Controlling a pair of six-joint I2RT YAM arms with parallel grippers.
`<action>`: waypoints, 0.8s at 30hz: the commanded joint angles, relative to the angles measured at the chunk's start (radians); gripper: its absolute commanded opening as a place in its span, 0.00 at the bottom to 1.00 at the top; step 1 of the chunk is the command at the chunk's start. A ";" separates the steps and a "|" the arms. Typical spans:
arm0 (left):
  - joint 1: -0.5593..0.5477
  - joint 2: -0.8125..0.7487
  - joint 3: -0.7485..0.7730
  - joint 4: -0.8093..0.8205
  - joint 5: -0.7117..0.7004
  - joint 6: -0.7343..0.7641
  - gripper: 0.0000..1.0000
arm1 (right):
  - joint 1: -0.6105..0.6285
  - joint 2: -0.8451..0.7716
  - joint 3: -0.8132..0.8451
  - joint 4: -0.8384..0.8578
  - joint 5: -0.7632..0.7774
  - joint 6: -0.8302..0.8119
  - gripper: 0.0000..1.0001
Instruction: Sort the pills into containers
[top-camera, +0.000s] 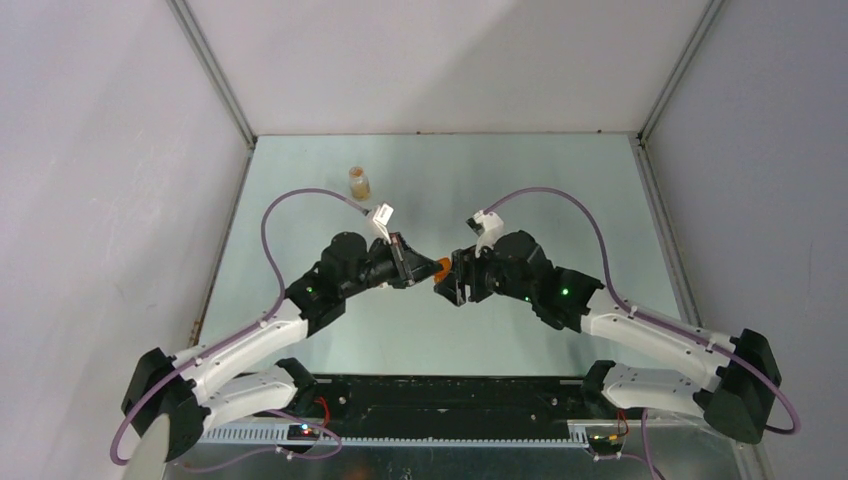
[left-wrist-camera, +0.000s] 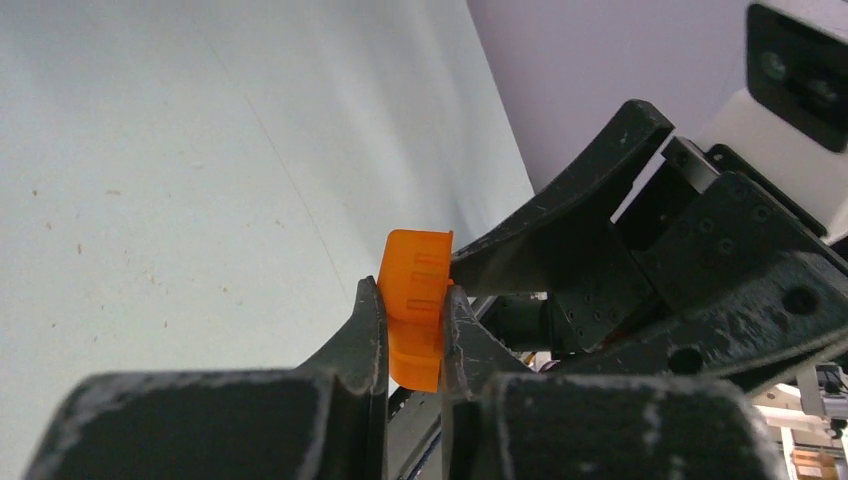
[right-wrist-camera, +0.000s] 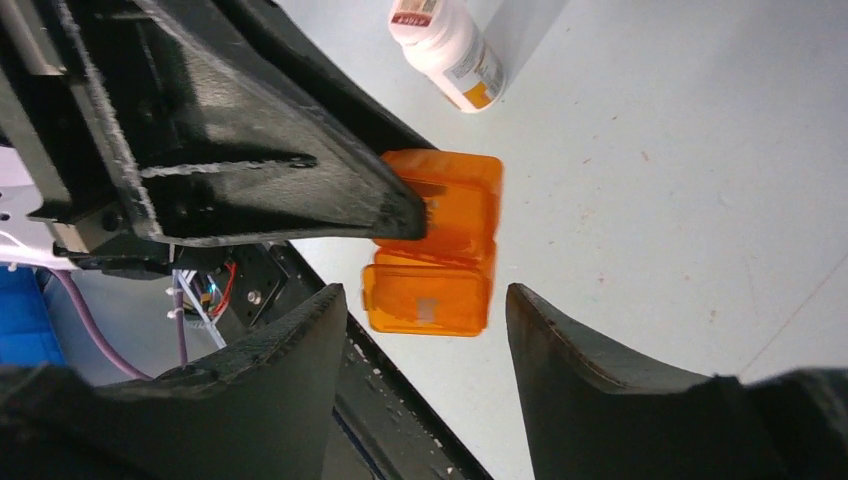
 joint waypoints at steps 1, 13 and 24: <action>-0.004 -0.043 0.061 0.004 -0.007 0.064 0.00 | -0.020 -0.061 0.048 -0.042 0.042 -0.043 0.64; -0.002 -0.057 0.072 -0.043 -0.022 0.090 0.00 | -0.053 -0.107 0.048 -0.128 0.204 -0.048 0.45; -0.002 -0.094 0.072 -0.019 -0.026 0.113 0.00 | -0.071 -0.090 0.048 -0.094 0.148 -0.022 0.03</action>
